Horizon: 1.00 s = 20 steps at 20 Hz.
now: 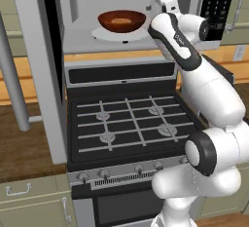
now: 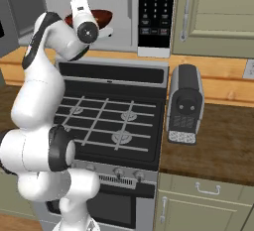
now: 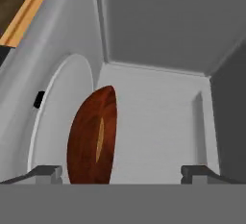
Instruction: Open the microwave, place the bowl with waffle inside the microwave, then close the microwave door and turn it on.
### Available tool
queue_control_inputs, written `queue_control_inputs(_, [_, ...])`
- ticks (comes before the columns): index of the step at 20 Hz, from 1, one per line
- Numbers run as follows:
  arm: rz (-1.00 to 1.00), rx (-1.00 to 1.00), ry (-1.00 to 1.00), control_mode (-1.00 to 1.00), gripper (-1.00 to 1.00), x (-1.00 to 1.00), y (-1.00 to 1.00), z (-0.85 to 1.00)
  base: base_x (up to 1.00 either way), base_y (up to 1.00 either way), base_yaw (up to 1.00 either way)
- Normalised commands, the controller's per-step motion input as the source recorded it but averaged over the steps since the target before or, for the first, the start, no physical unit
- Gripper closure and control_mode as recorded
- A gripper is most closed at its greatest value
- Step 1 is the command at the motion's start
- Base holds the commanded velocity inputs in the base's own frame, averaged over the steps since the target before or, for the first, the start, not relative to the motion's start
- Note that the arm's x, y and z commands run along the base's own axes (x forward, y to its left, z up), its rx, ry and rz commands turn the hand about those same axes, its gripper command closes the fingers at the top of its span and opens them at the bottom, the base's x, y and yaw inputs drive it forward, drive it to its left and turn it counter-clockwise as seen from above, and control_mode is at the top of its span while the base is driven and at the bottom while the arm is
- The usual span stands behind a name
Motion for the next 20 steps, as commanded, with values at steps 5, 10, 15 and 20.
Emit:
queue_control_inputs(5, [0.06, -0.33, -0.05, -1.0, -1.0, -1.0, -0.28, 0.0, 0.0, 0.0, 0.0])
queue_control_inputs(10, [0.05, -0.49, 0.0, -1.0, -1.0, -1.0, -0.16, 0.0, 0.0, 0.0, 0.0])
queue_control_inputs(15, [0.06, -0.53, 0.0, -1.0, -1.0, -1.0, -0.06, 0.0, 0.0, 0.0, 0.0])
queue_control_inputs(20, [0.01, -0.54, 0.0, -1.0, -1.0, -1.0, 0.05, -0.09, 0.0, 0.0, 0.0])
